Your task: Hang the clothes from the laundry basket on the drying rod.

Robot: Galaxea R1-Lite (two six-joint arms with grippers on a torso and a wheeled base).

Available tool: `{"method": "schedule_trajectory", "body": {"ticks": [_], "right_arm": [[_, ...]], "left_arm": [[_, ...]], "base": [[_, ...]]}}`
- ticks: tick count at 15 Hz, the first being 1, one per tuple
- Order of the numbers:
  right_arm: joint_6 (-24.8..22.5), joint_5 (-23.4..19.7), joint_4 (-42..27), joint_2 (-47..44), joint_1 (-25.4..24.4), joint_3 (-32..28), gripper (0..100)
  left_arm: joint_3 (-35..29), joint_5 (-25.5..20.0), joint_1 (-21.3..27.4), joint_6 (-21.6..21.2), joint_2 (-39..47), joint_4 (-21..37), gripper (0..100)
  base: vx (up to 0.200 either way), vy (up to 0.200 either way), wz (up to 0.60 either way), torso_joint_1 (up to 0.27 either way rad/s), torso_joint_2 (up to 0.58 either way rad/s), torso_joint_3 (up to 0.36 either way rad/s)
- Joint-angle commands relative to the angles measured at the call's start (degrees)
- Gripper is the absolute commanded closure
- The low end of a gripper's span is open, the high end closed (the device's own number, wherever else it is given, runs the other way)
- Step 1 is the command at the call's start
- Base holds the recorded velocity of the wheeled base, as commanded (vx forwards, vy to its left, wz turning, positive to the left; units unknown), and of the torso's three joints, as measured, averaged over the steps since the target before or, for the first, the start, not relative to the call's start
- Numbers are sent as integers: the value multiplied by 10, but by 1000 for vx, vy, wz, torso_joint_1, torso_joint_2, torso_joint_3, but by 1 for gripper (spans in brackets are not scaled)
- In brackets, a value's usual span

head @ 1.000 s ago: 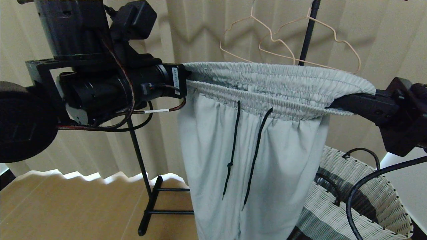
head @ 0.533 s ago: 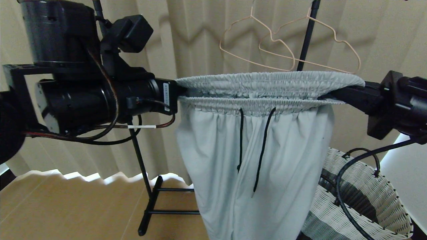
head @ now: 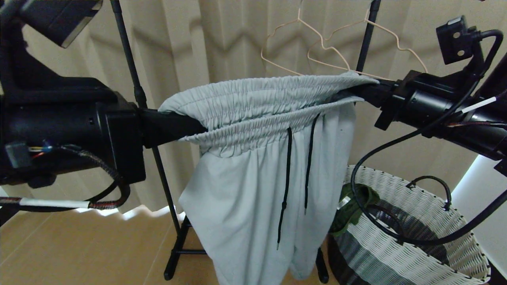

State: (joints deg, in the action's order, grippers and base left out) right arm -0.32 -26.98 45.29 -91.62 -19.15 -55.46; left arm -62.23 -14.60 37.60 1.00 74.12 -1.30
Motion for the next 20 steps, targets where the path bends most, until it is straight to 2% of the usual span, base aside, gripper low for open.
{"method": "schedule_trajectory", "body": {"ticks": [1,4,5,6,8,9,10,13,20], "right_arm": [[0,1,0,-21,-11,-1,100],[0,16,-2,-5,-13,2,100],[-1,36,-6,12,-13,11,100],[-1,41,-6,29,-13,21,100],[-1,41,-13,60,-12,30,100],[-1,41,-13,60,-12,30,100],[-1,42,-28,75,-12,40,100],[-2,43,-26,82,-12,79,100],[-2,43,-27,81,-12,67,100]], "left_arm": [[20,0,12,0,-22,-2,100],[17,4,4,-6,-15,-4,100],[13,38,-21,-54,1,-6,100],[11,70,-34,-93,17,-27,100],[4,106,-37,-103,63,-131,100],[4,106,-37,-103,63,-131,100],[10,137,-32,-105,99,-182,100],[38,150,-33,-105,94,-185,100],[30,150,-32,-108,78,-185,100]], "base": [[0,0,0,0,0,0],[0,0,0,0,0,0],[0,0,0,0,0,0],[0,0,0,0,0,0],[0,0,0,0,0,0],[0,0,0,0,0,0],[0,0,0,0,0,0],[0,0,0,0,0,0],[0,0,0,0,0,0]]}}
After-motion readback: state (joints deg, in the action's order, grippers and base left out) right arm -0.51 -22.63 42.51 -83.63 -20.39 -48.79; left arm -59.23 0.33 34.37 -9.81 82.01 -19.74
